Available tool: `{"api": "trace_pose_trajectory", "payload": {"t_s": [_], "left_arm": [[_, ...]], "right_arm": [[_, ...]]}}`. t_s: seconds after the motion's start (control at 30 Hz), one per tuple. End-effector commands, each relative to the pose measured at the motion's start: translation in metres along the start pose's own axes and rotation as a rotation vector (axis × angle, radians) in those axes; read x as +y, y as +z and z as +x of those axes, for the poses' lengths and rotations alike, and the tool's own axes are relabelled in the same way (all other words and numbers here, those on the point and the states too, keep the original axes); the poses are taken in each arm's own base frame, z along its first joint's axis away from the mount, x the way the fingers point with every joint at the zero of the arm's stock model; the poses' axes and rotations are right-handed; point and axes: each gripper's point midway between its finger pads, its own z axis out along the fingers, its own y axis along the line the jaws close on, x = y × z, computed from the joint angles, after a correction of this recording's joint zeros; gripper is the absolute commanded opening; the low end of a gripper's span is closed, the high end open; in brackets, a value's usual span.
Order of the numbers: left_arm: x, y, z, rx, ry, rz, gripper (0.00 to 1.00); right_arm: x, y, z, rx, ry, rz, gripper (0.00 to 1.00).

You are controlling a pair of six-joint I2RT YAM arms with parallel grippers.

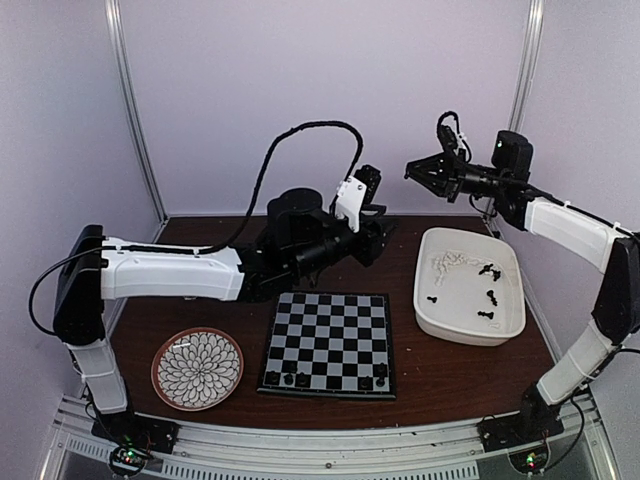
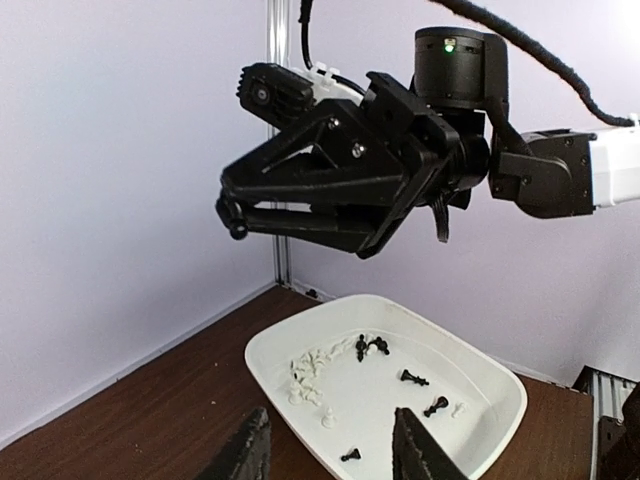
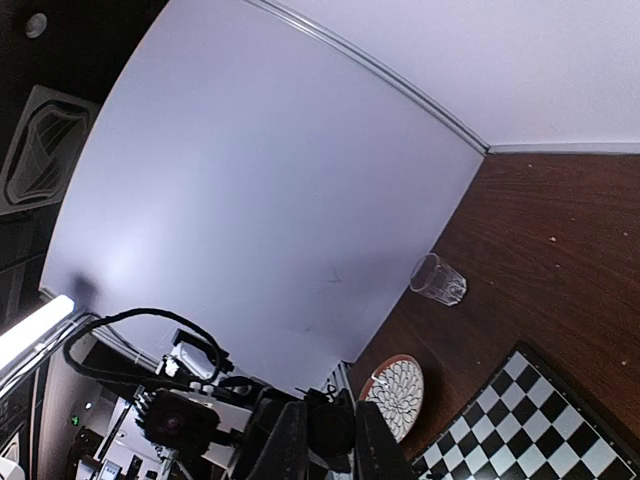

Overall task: Set up the chess pieces on the board
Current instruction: Pass from the right arm to the left

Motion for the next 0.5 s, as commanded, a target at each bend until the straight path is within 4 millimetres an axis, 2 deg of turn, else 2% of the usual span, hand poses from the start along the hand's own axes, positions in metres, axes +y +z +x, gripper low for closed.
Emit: {"api": "trace_pose_trajectory", "payload": {"t_s": [0.0,0.2,0.47], "left_arm": [[-0.006,-0.002,-0.051,-0.198,0.062,-0.043,0.40],[0.001,-0.004,-0.064,-0.258,0.133,-0.104,0.32],[0.006,-0.004,-0.072,-0.270,0.185,-0.146,0.27]], "right_arm": [[0.073,0.007,-0.009,-0.028,-0.067,-0.190,0.09],[0.077,0.024,0.013,0.026,-0.048,-0.206,0.10],[0.084,0.027,0.023,0.053,-0.057,-0.215,0.11]]}}
